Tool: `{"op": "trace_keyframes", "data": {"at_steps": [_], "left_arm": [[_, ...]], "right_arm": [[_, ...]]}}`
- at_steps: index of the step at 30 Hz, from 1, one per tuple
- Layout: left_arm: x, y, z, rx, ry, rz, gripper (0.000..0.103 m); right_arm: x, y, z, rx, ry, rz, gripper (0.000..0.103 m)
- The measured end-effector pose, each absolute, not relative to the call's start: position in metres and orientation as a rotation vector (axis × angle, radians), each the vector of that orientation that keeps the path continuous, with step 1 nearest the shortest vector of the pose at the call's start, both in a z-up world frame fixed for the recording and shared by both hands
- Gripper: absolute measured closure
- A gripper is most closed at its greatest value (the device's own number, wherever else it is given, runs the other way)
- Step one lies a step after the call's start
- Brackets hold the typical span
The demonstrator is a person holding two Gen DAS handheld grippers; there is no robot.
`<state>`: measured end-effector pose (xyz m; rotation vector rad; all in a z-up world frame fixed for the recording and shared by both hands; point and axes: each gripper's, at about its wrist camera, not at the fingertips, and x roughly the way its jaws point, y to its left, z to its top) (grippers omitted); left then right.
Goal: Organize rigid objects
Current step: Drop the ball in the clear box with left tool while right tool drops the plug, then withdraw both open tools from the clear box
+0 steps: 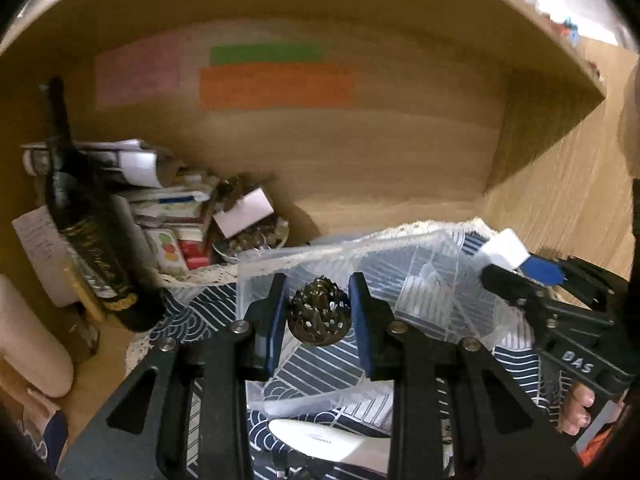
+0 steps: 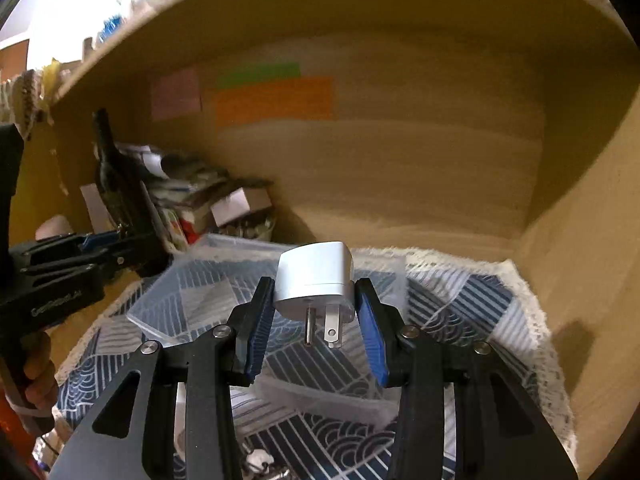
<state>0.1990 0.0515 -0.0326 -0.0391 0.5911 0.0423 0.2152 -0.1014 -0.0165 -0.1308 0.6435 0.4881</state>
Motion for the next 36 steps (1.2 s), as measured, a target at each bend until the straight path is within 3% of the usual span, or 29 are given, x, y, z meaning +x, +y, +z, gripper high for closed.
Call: {"op": "trace_keyframes", "data": {"at_steps": [9,21,24,26,29,31,32,35,36], "left_arm": [[0.239,0.046,-0.086,-0.014,0.746,-0.033,0.073],[0.269,0.041,-0.114,-0.025,0.839,-0.091,0.072],[0.266,0.043,-0.111,-0.043,0.833,-0.1,0.062],[0.261,0.044,-0.105,-0.047,0.812,-0.091,0.054],[0.251,0.044,-0.093,-0.037,0.774,-0.084,0.052],[0.239,0.043,-0.082,-0.031,0.736,-0.076,0.037],[0.234,0.043,-0.077,-0.031,0.72,-0.072,0.035],[0.215,0.041,-0.06,-0.018,0.67,-0.067,0.025],[0.206,0.041,-0.054,-0.012,0.647,-0.063,0.017]], "right_arm": [[0.259,-0.098,-0.056,-0.142,0.811,0.462,0.065],[0.266,-0.086,-0.076,-0.203,0.86,0.441,0.065],[0.266,-0.087,-0.073,-0.203,0.855,0.435,0.057],[0.261,-0.089,-0.066,-0.202,0.827,0.422,0.043],[0.252,-0.093,-0.052,-0.199,0.79,0.422,0.04],[0.245,-0.096,-0.042,-0.182,0.767,0.419,0.028],[0.24,-0.099,-0.036,-0.174,0.746,0.415,0.024],[0.227,-0.101,-0.023,-0.171,0.702,0.409,0.021],[0.222,-0.102,-0.019,-0.17,0.691,0.412,0.02]]}}
